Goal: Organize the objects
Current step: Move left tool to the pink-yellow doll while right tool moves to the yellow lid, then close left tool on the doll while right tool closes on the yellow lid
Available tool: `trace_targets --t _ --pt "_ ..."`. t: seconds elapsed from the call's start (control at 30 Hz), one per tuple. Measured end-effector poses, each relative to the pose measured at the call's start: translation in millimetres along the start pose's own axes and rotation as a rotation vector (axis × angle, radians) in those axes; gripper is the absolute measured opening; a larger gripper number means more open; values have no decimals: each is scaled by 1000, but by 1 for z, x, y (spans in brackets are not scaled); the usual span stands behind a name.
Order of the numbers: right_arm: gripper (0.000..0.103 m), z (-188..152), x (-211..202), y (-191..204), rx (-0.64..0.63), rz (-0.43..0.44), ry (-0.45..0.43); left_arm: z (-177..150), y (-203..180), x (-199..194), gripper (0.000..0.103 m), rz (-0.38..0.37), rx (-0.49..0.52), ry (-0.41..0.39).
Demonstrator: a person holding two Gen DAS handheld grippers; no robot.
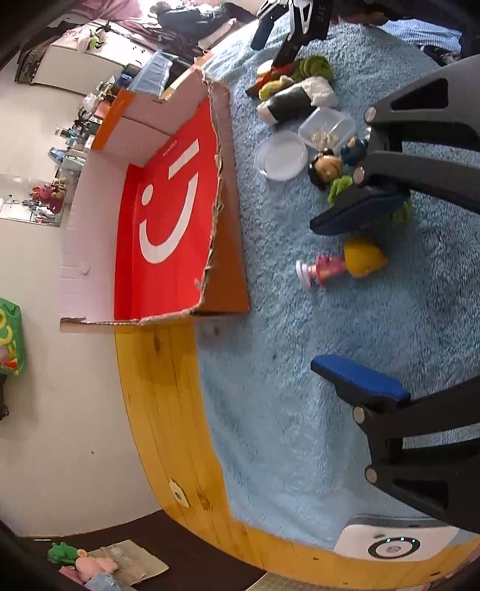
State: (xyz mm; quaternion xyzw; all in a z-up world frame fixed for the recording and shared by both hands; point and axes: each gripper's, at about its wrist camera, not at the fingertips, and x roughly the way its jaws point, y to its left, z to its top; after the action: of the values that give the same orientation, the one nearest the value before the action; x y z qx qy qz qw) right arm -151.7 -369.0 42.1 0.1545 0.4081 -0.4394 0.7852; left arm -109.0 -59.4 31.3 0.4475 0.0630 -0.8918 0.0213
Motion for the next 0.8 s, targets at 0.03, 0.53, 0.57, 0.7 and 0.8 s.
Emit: trace_targets --t 0.03,0.53,0.57,0.7,0.8 --pt "102 0 0 1 -5 -3 -3 -1 0 0 64 -4 -4 1" --pt "29 -10 -8 21 -72 115 -85 -10 -13 -7 18 -88 -37 -59" --pt "29 -11 -10 20 -71 117 -93 -11 -14 -10 17 -85 -40 -72" --pt "29 -10 -24 22 -76 128 -141 -11 -19 -25 16 -67 -37 -133" --pt "29 -5 -38 24 -79 140 -179 -8 -19 -36 15 -62 -45 -167"
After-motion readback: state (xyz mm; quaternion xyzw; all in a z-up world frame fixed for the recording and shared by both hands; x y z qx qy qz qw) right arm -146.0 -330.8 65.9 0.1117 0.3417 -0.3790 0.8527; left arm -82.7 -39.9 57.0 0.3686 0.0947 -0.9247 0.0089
